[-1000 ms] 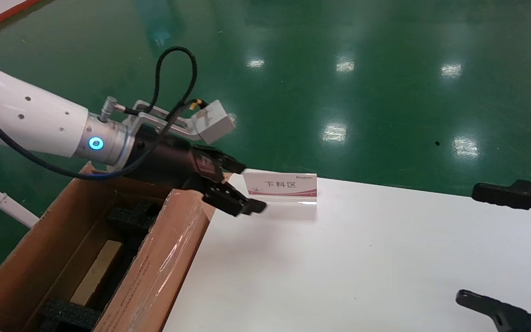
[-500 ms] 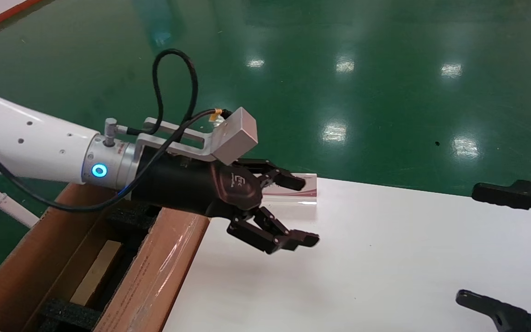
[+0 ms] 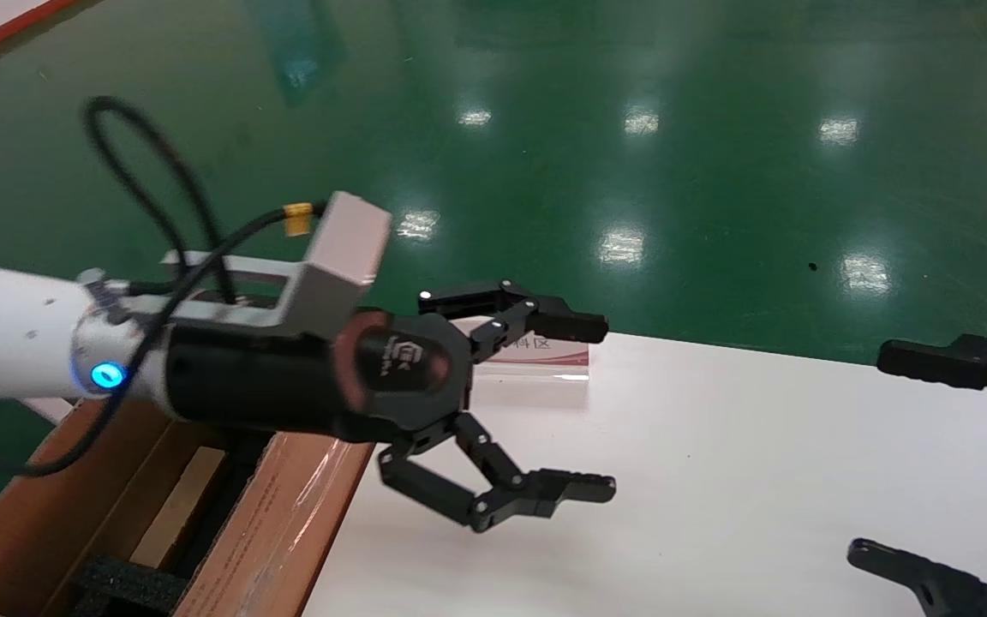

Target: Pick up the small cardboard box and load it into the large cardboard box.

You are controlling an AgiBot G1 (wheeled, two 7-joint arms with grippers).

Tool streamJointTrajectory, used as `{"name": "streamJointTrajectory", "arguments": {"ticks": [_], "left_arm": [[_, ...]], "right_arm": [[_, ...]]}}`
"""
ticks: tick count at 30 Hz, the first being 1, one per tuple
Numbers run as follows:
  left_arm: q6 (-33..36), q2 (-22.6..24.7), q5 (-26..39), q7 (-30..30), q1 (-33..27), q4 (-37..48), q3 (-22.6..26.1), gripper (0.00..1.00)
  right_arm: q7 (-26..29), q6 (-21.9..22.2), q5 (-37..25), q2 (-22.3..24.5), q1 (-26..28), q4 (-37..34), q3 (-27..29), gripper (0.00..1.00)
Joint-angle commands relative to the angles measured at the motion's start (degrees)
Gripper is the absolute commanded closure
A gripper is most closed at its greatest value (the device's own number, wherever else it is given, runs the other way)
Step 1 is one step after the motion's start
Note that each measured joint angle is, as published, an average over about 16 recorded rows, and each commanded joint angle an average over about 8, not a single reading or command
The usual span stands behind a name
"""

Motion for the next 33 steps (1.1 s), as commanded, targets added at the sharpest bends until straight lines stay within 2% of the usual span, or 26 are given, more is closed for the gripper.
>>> {"name": "streamJointTrajectory", "arguments": {"ticks": [1,5,9,33], "left_arm": [[1.24,0.19,-1.17,1.98,2.84,-0.23,-3.76,0.00],[3.04,0.48,-2.85,4.66,7.23,-0.56,-9.60,0.00],[3.84,0.61,-3.64,5.52,9.18,-0.71,-12.18,0.00],[2.83,0.47,-2.70,4.40,6.63,-0.55,-8.75,0.00]], "right_arm": [[0.00,0.00,0.00,0.00,0.00,0.00,-0.01,0.00],[-0.01,0.01,0.01,0.01,0.00,-0.01,-0.01,0.00],[-0.01,0.02,0.02,0.01,-0.01,-0.01,-0.01,0.00],[-0.01,0.02,0.02,0.01,-0.01,-0.01,-0.01,0.00]]}}
